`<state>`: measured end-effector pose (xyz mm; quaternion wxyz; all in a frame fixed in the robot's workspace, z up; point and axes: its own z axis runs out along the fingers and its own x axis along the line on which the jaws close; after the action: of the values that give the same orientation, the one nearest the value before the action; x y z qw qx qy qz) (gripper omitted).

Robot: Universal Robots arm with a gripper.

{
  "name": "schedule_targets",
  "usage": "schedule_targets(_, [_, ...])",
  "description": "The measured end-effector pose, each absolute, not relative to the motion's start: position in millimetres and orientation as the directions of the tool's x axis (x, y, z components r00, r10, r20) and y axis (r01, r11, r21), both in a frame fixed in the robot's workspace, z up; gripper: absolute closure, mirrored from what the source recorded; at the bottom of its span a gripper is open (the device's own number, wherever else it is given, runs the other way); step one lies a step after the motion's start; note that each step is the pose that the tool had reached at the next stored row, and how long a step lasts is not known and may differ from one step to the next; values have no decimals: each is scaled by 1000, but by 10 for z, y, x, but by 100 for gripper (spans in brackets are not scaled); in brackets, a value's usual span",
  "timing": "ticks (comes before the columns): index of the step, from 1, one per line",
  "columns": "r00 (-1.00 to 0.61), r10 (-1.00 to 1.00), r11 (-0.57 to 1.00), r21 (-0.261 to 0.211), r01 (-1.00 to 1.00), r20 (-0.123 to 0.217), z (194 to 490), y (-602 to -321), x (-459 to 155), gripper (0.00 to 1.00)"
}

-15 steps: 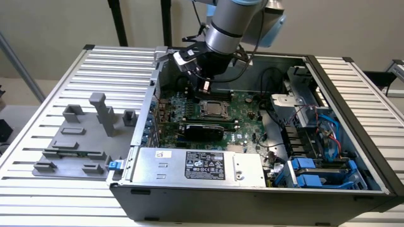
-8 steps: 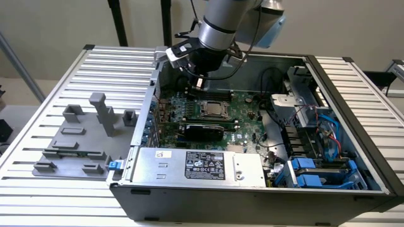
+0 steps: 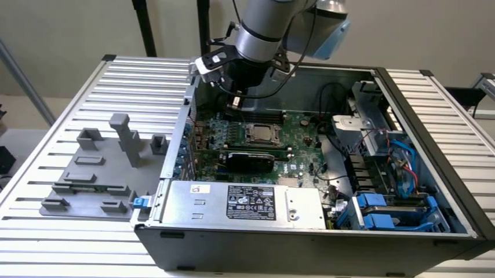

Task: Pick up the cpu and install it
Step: 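Install the first cpu locking lever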

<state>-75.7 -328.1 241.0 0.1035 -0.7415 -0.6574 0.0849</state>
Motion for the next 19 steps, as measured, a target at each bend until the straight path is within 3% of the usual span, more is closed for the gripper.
schedule_targets(11, [188,971,-140,-282,949,148,2410,-3281,-791,89])
schedule_targets(19, [262,945,-199,-290,936,197,2410,-3281,-792,89])
